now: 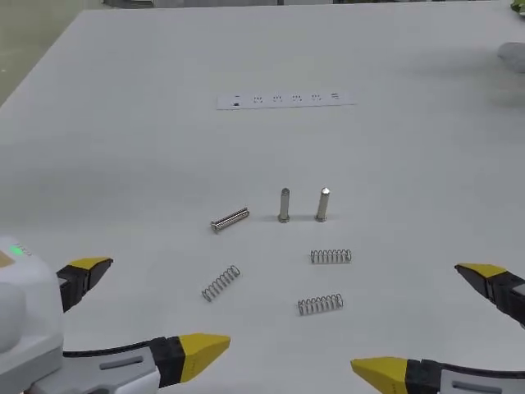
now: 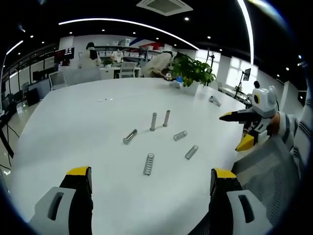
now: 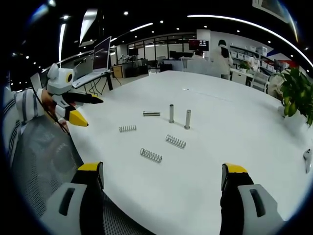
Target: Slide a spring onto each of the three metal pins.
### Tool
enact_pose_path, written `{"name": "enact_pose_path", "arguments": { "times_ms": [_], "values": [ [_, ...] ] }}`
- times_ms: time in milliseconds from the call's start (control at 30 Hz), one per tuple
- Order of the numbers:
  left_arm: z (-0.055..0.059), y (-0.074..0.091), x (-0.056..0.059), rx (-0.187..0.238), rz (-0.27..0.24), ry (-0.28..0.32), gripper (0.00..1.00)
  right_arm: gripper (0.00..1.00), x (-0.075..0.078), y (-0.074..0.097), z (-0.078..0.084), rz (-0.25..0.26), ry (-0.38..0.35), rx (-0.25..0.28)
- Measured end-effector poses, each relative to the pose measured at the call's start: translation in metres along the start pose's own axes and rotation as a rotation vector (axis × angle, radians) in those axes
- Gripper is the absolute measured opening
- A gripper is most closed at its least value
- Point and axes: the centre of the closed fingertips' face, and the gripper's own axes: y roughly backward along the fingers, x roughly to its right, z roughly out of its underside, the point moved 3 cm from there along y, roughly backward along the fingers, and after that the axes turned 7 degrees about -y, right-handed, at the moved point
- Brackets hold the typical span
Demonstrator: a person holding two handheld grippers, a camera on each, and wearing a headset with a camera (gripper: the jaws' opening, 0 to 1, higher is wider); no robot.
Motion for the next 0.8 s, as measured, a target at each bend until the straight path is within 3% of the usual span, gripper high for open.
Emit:
{"name": "enact_pose_path", "arguments": {
  "times_ms": [633, 800],
  "values": [
    [0.0006, -0.0012, 0.0008, -0.011, 0.009, 0.007, 0.98, 0.99, 0.0006, 0.0001, 0.0006, -0.001, -0.001, 0.0],
    [0.005, -0.0024, 0.0035, -0.034, 0.024, -0.006, 0.98, 0.99, 0.0006, -0.003, -0.0028, -0.008, 0.006, 0.007]
  ]
}}
